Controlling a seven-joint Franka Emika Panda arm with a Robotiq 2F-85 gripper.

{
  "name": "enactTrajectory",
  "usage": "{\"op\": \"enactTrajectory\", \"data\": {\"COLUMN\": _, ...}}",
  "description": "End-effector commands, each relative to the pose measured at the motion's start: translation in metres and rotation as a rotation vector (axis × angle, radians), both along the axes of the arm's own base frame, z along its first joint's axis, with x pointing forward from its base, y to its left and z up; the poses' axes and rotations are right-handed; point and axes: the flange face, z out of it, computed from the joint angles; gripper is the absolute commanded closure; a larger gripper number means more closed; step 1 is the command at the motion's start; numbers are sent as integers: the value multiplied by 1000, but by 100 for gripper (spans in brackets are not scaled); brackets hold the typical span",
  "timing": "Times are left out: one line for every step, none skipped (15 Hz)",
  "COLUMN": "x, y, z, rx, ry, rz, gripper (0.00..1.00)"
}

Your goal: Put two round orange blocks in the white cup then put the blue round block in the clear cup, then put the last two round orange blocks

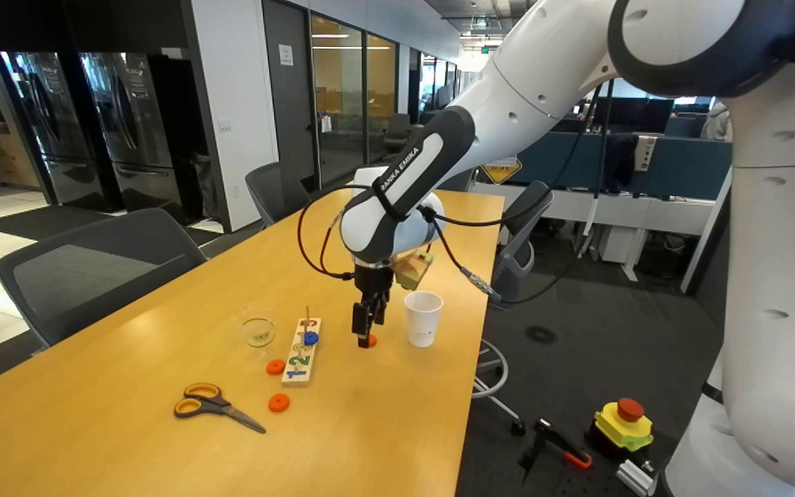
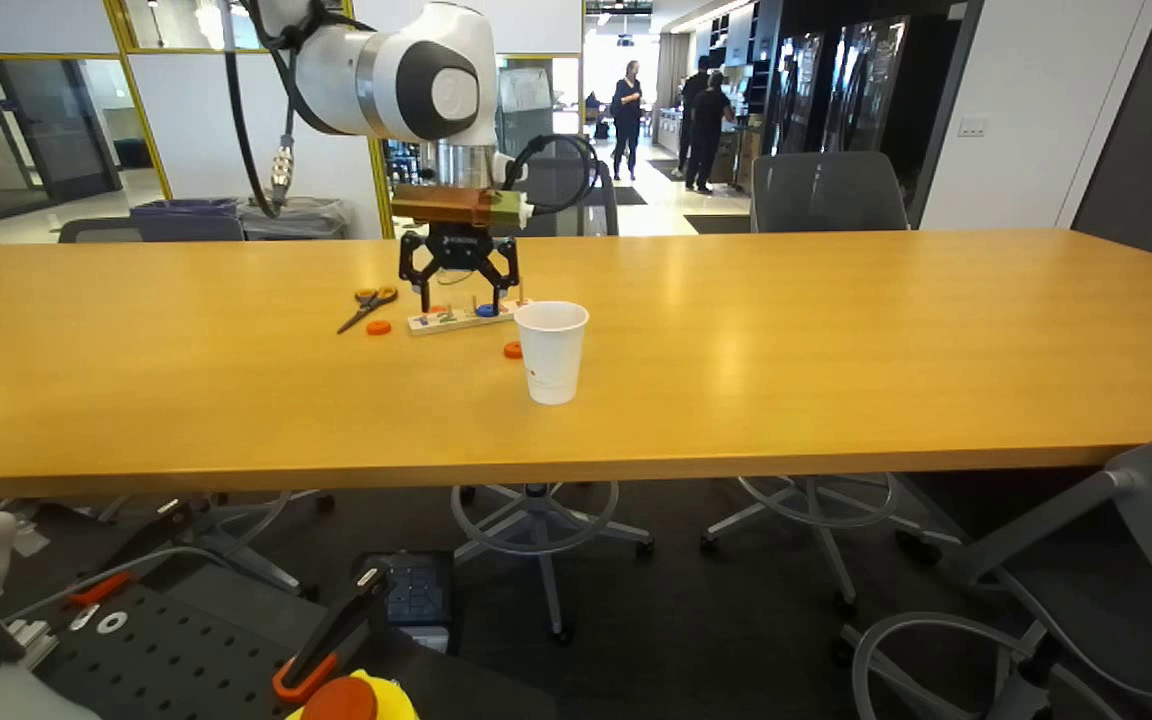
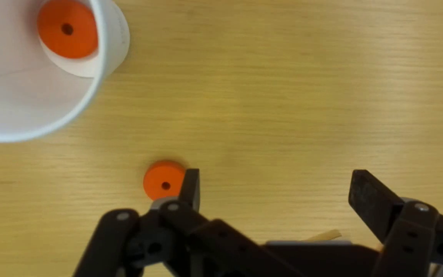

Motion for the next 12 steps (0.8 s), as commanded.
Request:
{"op": "enactTrajectory", "data": {"x": 31, "y": -4, "z": -18, "rx": -14, "ry": 24, "rz": 115, "gripper": 0}}
{"op": "enactTrajectory", "data": {"x": 37, "y": -6, "z": -23, "rx": -23, "ry": 26, "rz": 124, "gripper": 0}}
{"op": "enactTrajectory", "data": {"x": 42, "y": -9, "z": -27, "rx": -37, "ry": 20, "rz": 127, "gripper": 0}}
{"op": "enactTrajectory", "data": {"x": 47, "y": -12, "z": -31, "rx": -49, "ry": 14, "rz": 126, "gripper": 0}}
{"op": "enactTrajectory", "data": {"x": 51, "y": -15, "z": -34, "rx": -57, "ry": 10, "rz": 127, "gripper": 0}}
{"op": "enactTrajectory", "data": {"x": 54, "y": -17, "z": -37, "rx": -65, "ry": 6, "rz": 129, "gripper": 0}}
{"op": "enactTrajectory", "data": {"x": 57, "y": -19, "z": -40, "rx": -76, "ry": -1, "rz": 126, "gripper": 0}}
{"op": "enactTrajectory", "data": {"x": 59, "y": -21, "z": -43, "rx": -80, "ry": -2, "rz": 127, "gripper": 0}}
{"op": "enactTrajectory", "data": {"x": 61, "y": -23, "z": -45, "rx": -84, "ry": -4, "rz": 127, "gripper": 0}}
{"op": "enactTrajectory", "data": {"x": 62, "y": -25, "z": -47, "rx": -81, "ry": -6, "rz": 124, "gripper": 0}}
{"op": "enactTrajectory", "data": {"x": 64, "y": -28, "z": -49, "rx": -78, "ry": -8, "rz": 118, "gripper": 0}}
{"op": "enactTrajectory", "data": {"x": 66, "y": -30, "z": -50, "rx": -77, "ry": -9, "rz": 112, "gripper": 0}}
